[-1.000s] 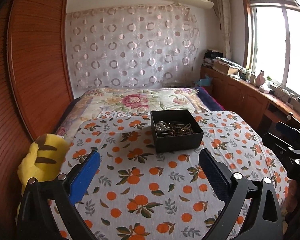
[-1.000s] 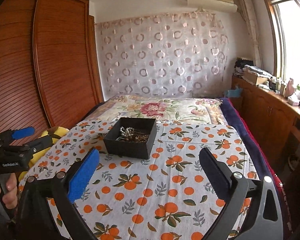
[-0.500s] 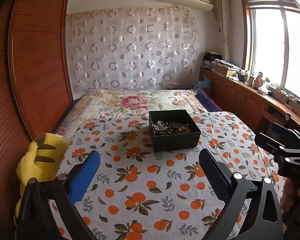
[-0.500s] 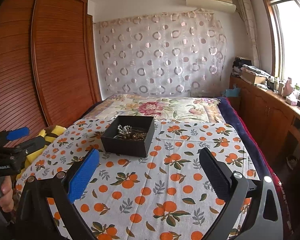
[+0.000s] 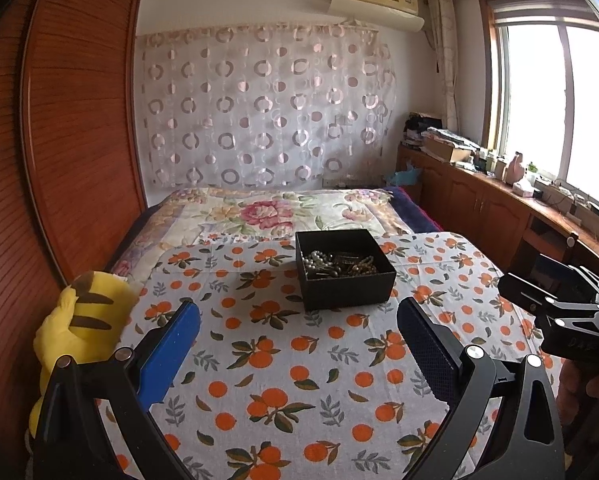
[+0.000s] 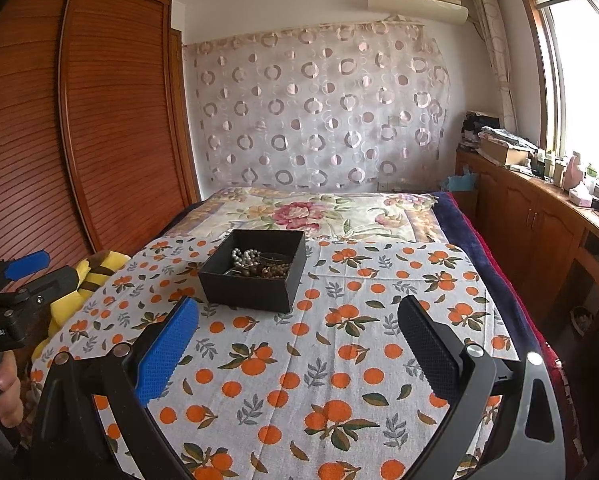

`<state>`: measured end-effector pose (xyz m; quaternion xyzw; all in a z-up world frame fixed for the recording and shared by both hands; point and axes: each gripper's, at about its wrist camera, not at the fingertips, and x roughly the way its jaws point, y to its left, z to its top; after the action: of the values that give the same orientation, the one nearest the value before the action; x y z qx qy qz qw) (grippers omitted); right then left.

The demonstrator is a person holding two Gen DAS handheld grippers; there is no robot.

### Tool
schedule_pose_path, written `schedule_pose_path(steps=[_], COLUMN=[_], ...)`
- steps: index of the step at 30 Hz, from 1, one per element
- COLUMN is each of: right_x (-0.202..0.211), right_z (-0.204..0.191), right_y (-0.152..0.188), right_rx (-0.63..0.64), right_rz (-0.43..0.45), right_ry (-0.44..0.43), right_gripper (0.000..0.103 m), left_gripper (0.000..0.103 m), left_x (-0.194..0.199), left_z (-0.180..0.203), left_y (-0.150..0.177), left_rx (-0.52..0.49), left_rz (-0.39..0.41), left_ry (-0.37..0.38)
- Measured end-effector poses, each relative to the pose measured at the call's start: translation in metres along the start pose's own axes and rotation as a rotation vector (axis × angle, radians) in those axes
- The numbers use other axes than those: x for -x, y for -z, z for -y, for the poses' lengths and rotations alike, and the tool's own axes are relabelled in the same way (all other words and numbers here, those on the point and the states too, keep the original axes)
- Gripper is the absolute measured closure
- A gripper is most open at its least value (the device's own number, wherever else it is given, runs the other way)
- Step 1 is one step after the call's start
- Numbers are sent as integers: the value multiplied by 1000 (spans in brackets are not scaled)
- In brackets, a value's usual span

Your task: Organize jewelry

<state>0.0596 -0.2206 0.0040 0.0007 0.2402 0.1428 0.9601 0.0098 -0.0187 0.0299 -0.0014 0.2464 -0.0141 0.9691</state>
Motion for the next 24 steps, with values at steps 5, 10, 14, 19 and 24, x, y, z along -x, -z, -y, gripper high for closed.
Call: schedule_pose_path(steps=[5, 10, 14, 19, 24], right_x=[1, 1, 1, 1, 1], right_z=[-1, -1, -1, 0, -1], right_y=[0, 0, 1, 1, 1], right_rx=[0, 0, -2, 0, -2], right_rz=[1, 1, 2, 2, 2], right_ry=[0, 0, 0, -1, 0], right_gripper=[3, 2, 3, 2, 3], left_gripper=[8, 8, 8, 8, 8], left_x=[2, 2, 2, 3, 3], left_z=[1, 1, 1, 1, 1], left_y=[-3, -2, -2, -3, -4], left_rx=[0, -2, -2, -1, -4], left_rz=[6, 6, 5, 7, 10], left_ry=[1, 2, 1, 1, 0])
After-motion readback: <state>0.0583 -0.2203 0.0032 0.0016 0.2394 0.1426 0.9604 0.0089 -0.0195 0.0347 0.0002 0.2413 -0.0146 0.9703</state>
